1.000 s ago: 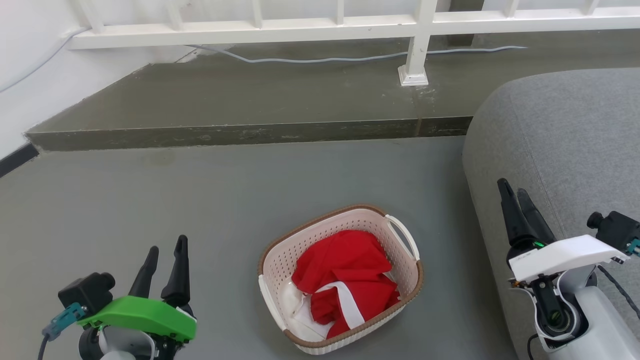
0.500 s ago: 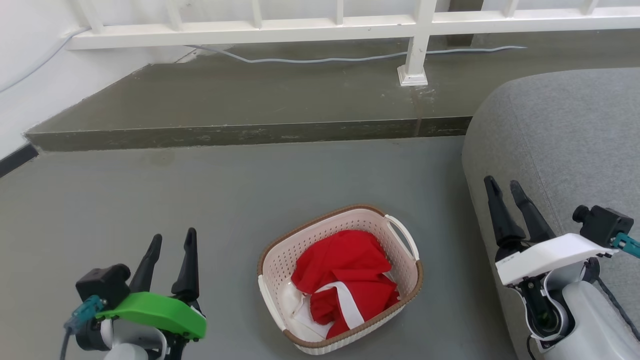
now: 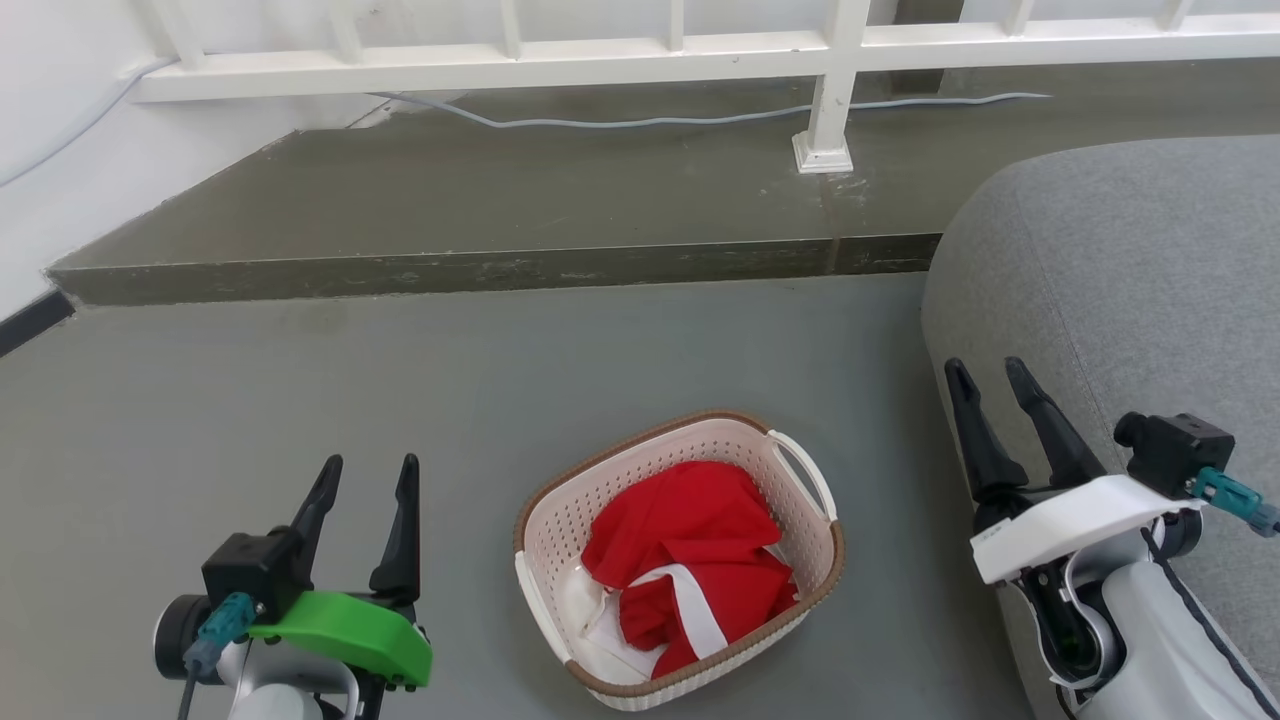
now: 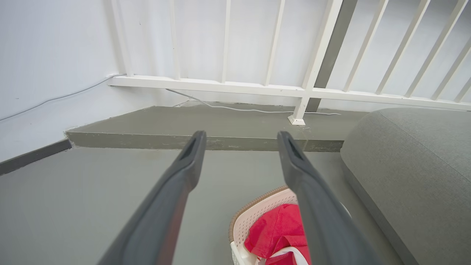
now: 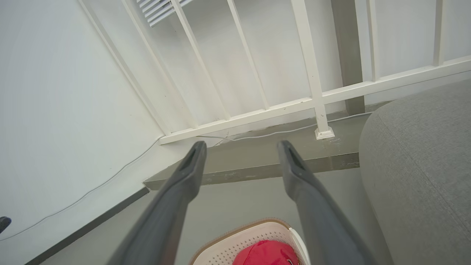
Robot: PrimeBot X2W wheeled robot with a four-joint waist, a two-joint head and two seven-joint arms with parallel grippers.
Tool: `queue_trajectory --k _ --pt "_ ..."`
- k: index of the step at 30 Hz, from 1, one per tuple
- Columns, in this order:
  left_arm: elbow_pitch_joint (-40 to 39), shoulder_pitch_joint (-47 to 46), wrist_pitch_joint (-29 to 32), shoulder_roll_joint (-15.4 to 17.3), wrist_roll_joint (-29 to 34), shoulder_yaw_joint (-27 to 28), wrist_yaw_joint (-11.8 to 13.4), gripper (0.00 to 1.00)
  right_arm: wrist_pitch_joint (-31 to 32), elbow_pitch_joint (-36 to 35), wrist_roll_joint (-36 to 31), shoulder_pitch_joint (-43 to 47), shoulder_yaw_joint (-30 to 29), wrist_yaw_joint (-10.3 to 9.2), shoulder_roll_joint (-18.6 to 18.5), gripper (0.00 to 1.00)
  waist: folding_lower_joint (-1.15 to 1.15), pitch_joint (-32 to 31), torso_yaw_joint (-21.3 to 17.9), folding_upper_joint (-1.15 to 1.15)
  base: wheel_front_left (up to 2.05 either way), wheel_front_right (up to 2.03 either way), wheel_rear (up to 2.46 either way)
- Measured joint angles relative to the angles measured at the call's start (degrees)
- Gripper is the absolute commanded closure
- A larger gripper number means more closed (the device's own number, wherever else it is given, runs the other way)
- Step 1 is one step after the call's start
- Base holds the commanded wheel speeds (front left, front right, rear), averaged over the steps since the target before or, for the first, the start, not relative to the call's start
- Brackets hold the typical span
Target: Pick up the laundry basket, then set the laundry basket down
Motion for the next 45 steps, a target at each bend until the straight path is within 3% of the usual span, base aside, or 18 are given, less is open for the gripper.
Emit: queue_trajectory --k 45 --pt "-0.40 -0.81 -0.57 -1.19 1.51 2.22 -1.01 0.00 -0.54 0.71 -2.32 -1.57 -0.18 0.01 0.68 0.00 0.00 2.68 -1.74 0.00 0.00 0.00 0.00"
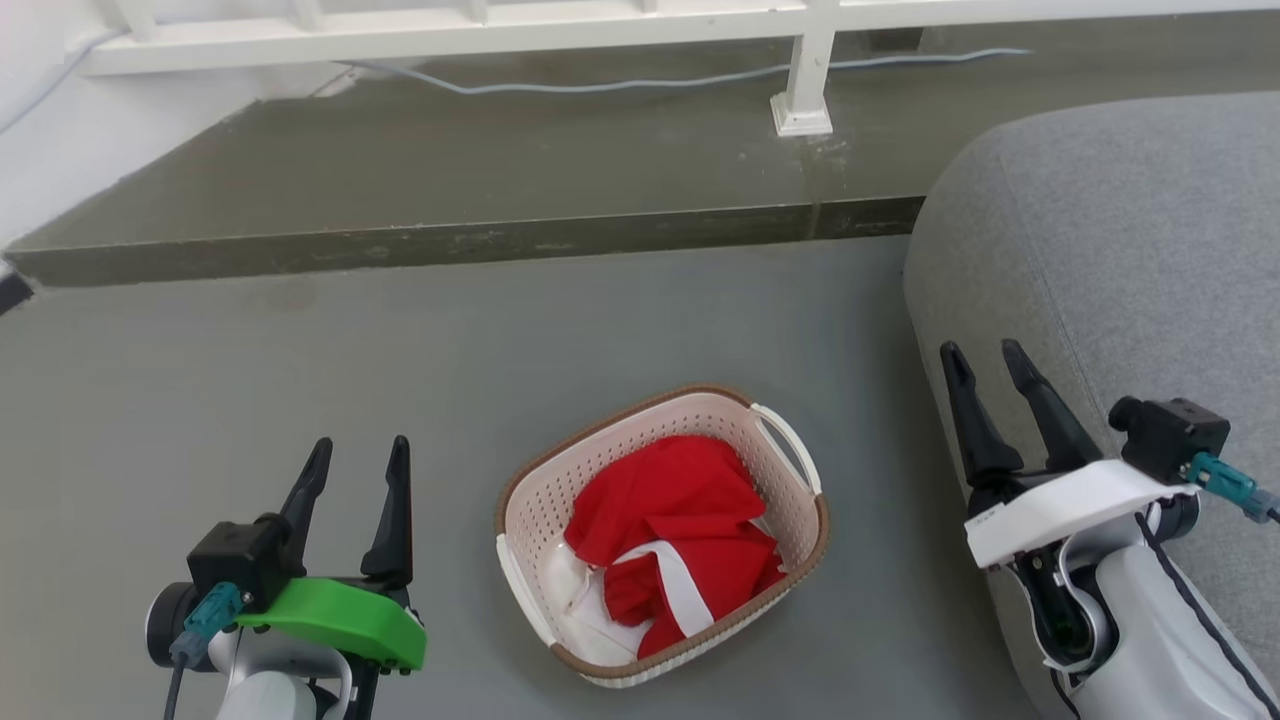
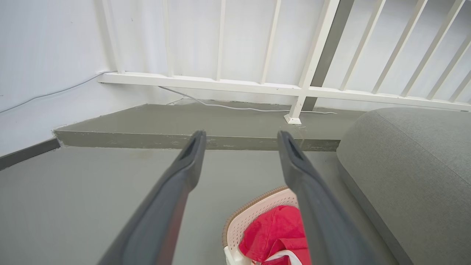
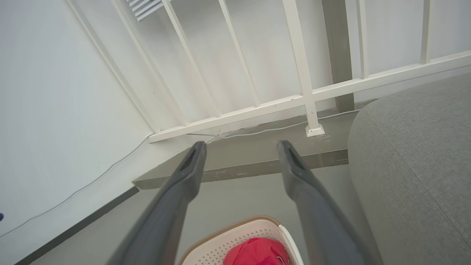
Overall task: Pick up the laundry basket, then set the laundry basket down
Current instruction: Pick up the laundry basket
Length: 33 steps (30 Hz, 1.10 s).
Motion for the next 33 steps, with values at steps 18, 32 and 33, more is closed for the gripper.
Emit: queue_trajectory --k 18,32,33 --pt "0.80 -2.76 0.00 -0.14 -0.27 0.12 -0.43 0.00 0.00 -1.67 0.01 -2.32 -0.35 0.00 -0.03 0.00 0.00 6.98 -1.29 0.00 0.00 0.00 0.00" --pt "9.85 -7.50 -0.01 -0.30 -4.91 -0.97 -0.43 0.00 0.00 -3.24 0.04 -6.44 0.29 0.00 -0.23 0.00 0.00 15.22 -2.47 0.00 0.00 0.00 0.00" --pt "10.91 -7.94 0.01 -0.32 -5.04 -1.13 -0.43 0.00 -0.01 -3.33 0.04 -6.76 0.35 0.00 -0.23 0.00 0.00 15.83 -2.56 0.00 0.00 0.00 0.00"
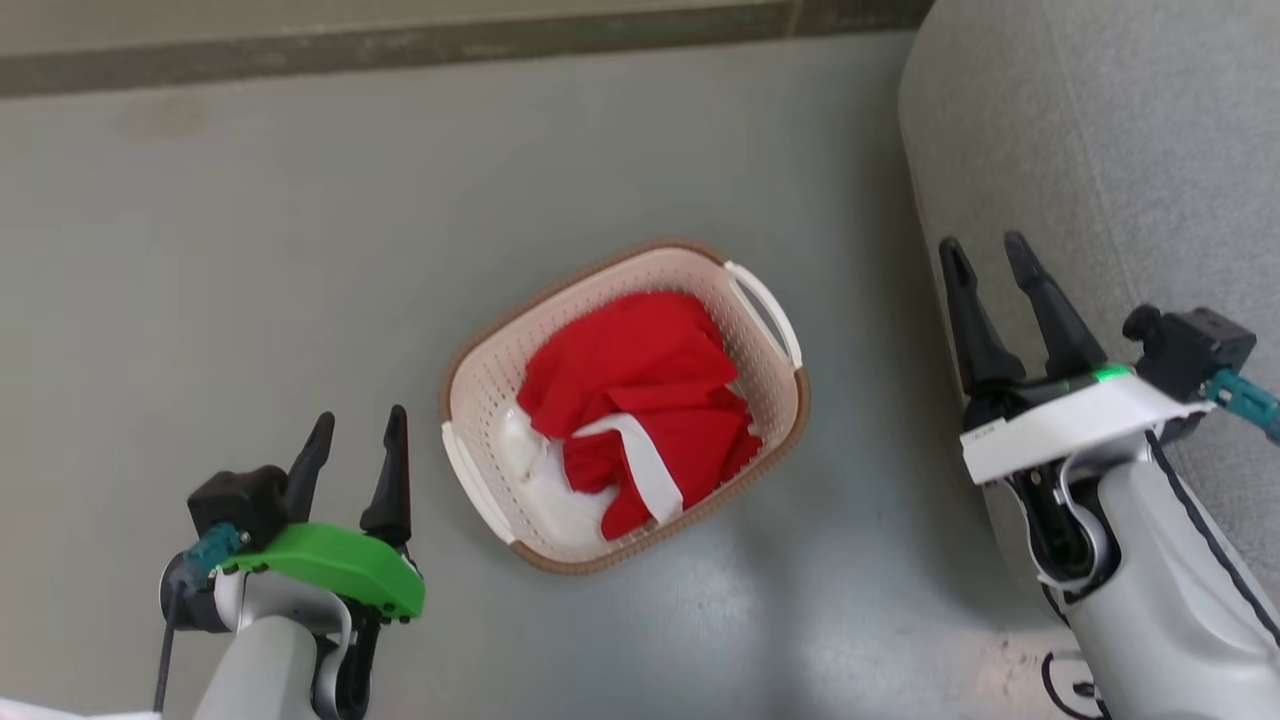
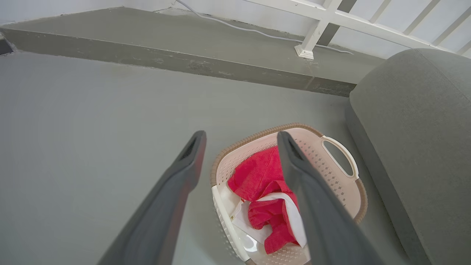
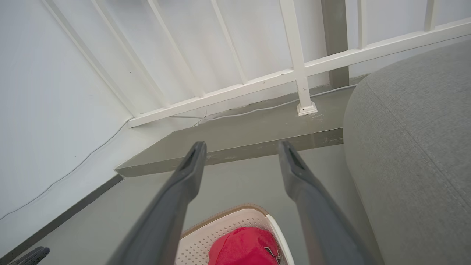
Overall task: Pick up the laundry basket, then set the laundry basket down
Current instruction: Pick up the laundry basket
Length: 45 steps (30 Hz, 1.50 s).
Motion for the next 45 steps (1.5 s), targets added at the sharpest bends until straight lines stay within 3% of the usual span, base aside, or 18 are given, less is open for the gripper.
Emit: queue_trajectory --k 9,31,45 --pt "7.08 -5.48 1.87 -0.08 -6.66 -0.48 -0.07 0.00 0.00 -0.75 0.02 -3.46 0.97 0.00 0.03 0.00 0.00 5.49 -1.07 0.00 0.00 0.00 0.00" --pt "23.01 -18.69 10.25 -0.52 -14.91 -0.59 -0.22 0.00 -0.01 -2.15 0.81 -10.40 2.32 0.00 0.51 0.00 0.00 18.28 -4.03 0.00 0.00 0.00 0.00" --pt "31.63 -25.99 15.30 -0.67 -18.56 2.00 1.62 0.00 -0.01 -2.26 1.15 -12.60 3.39 0.00 1.26 0.00 0.00 24.51 -6.27 0.00 0.00 0.00 0.00"
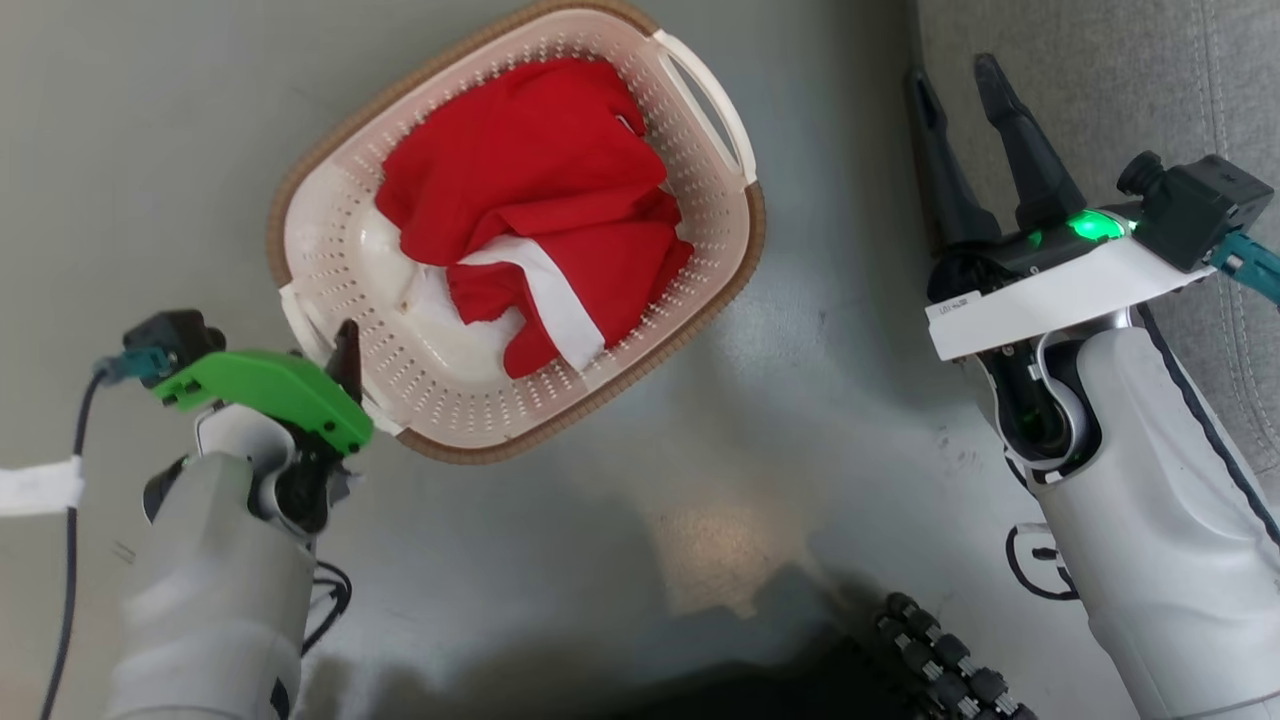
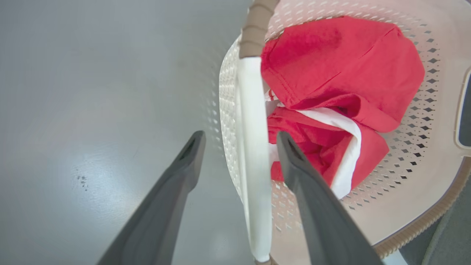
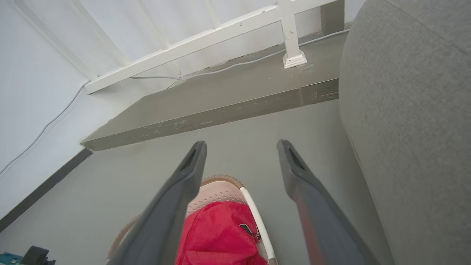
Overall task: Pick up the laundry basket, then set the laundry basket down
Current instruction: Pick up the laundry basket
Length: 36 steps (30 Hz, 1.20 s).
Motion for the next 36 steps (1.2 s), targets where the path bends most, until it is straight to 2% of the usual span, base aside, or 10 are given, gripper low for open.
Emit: queue_trajectory --k 10,11,12,13,15,17,29,36 --pt "4.42 -3.55 1.40 0.00 -0.04 0.12 0.40 0.00 -0.01 0.16 0.10 -1.33 -0.20 0.00 0.70 0.00 0.00 2.73 -1.65 0.00 0.00 0.00 0.00" --pt "4.57 -3.71 1.38 0.00 -0.04 0.12 0.40 0.04 -0.01 0.23 0.10 -1.35 -0.19 0.00 0.73 0.00 0.00 2.77 -1.70 0.00 0.00 0.00 0.00" --pt "4.72 -3.90 1.38 0.00 -0.04 0.12 0.37 0.19 -0.04 0.29 0.10 -1.36 -0.20 0.00 0.75 0.00 0.00 2.79 -1.73 0.00 0.00 0.00 0.00" --pt "4.94 -4.12 1.37 0.03 -0.02 0.09 0.37 0.44 -0.08 0.31 0.10 -1.37 -0.19 0.00 0.76 0.00 0.00 2.79 -1.76 0.00 0.00 0.00 0.00" --pt "5.64 -4.66 1.31 0.08 0.08 -0.01 0.37 0.66 -0.08 0.32 0.10 -1.42 -0.20 0.00 0.77 0.00 0.00 2.76 -1.83 0.00 0.00 0.00 0.00" --pt "6.26 -5.04 1.30 0.14 0.11 -0.07 0.34 1.00 -0.08 0.36 0.10 -1.47 -0.20 0.00 0.77 0.00 0.00 2.72 -1.87 0.00 0.00 0.00 0.00" --pt "8.69 -6.03 1.07 1.24 2.38 -3.36 -0.14 1.00 -0.08 0.93 0.10 -1.97 -0.25 0.00 0.96 0.00 0.00 2.01 -2.03 0.00 0.00 0.00 0.00" --pt "10.11 -7.17 1.07 2.23 6.76 -7.19 -0.64 1.00 -0.08 1.10 0.10 -1.97 -0.19 0.00 1.12 0.00 0.00 1.42 -2.04 0.00 0.00 0.00 0.00"
